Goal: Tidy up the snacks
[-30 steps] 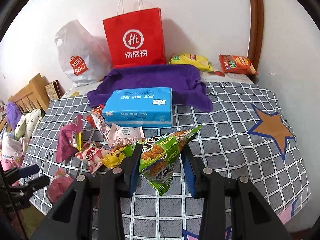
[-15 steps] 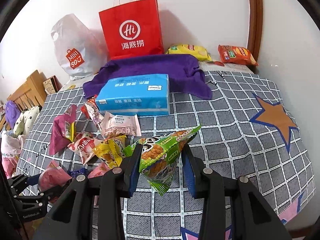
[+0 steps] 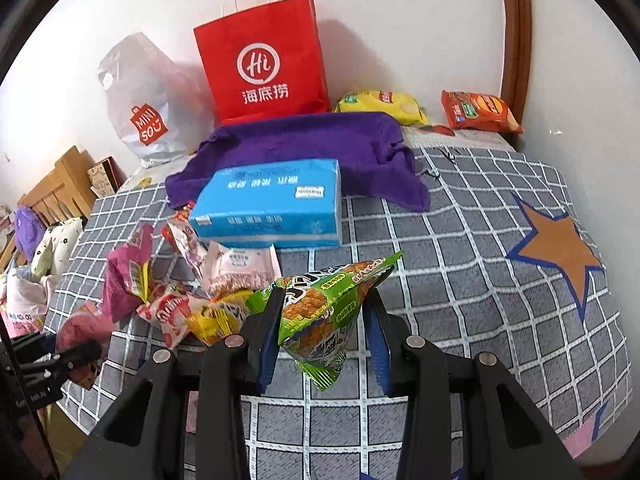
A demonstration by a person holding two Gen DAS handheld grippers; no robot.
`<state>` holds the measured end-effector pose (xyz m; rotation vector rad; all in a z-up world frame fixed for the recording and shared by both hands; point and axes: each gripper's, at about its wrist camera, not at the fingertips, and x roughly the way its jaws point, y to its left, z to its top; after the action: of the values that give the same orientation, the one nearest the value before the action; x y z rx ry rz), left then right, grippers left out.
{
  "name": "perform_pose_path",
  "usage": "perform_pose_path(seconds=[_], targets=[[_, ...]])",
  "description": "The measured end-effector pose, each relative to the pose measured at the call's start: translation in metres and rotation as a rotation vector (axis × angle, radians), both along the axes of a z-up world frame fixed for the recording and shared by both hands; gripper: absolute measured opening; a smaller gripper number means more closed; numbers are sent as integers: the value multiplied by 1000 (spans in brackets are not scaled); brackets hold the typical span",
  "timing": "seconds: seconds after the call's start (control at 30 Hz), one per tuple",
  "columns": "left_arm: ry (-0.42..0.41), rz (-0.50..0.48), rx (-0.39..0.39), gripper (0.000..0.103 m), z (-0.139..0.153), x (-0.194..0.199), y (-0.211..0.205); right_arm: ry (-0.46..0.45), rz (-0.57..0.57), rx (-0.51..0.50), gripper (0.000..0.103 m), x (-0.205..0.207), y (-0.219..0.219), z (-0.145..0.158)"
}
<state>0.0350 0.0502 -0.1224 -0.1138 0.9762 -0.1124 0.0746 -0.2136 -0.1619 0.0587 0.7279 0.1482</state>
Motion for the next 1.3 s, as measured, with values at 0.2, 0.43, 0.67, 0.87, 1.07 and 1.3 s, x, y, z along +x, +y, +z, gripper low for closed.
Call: perform_pose_path(seconds=[0.2,0.43,0.67,0.87,1.07,1.3], targets=[[-35,-29,-24,40,30,26,-11,-23,12,8,39,11,2,21],[-79,-85,-27,40,62,65,-32,-46,15,-3,39,34,6,48],[-128,-100,-45,40,86,104,-42,-79,-5,-15,39,65,5,75],[-140,-88,-51,40,98,136,-43,-112,13,-37,39,92,9,97],[-150,-85,-47,40,108,165,-38,-109,15,-29,39,130,12,108],[-166,-74,-25,40,114,200,-29,-122,20,-38,39,171,20,117]])
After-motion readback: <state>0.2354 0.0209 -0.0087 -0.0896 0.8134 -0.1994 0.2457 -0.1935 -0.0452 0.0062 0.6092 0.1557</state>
